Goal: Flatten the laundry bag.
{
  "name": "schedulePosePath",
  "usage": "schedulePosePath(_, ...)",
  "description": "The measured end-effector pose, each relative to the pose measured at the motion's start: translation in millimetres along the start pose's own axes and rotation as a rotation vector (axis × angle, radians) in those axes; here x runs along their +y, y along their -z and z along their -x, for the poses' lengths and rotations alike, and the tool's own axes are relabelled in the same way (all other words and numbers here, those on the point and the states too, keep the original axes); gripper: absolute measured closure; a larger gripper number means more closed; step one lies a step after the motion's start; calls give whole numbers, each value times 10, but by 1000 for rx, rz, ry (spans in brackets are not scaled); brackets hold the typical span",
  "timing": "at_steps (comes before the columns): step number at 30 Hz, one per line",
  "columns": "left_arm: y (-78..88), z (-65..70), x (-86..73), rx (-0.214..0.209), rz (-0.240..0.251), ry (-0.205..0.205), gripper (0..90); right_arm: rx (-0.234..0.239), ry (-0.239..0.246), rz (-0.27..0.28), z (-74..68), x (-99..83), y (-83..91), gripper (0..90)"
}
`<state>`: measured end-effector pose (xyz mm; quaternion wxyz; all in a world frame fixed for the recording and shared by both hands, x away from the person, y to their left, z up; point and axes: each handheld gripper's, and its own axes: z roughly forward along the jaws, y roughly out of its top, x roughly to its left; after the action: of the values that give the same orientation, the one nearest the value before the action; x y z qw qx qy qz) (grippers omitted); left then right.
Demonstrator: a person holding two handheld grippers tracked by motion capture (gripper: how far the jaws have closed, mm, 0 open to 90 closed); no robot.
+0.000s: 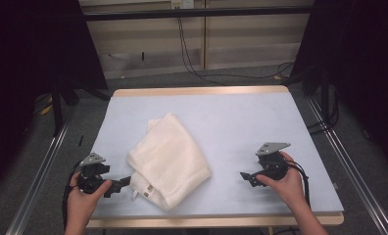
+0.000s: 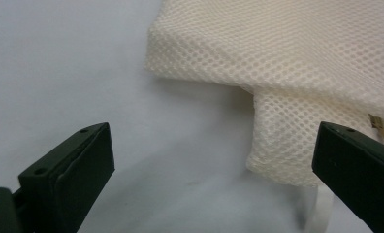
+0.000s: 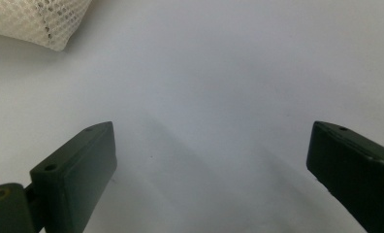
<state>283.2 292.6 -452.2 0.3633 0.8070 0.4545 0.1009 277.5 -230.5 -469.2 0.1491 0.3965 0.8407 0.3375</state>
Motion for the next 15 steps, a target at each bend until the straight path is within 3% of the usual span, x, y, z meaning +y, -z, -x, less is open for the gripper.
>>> schedulePosePath(12,-12,142,3,-39,11,-31,0,-10,0,25,21,41,11,33)
schedulePosePath(13,-11,168,10,-43,7,-56,0,-11,0,20,28,45,7,29)
schedulePosePath(15,-10,172,12,-45,6,-61,0,-7,6,26,30,56,-4,30)
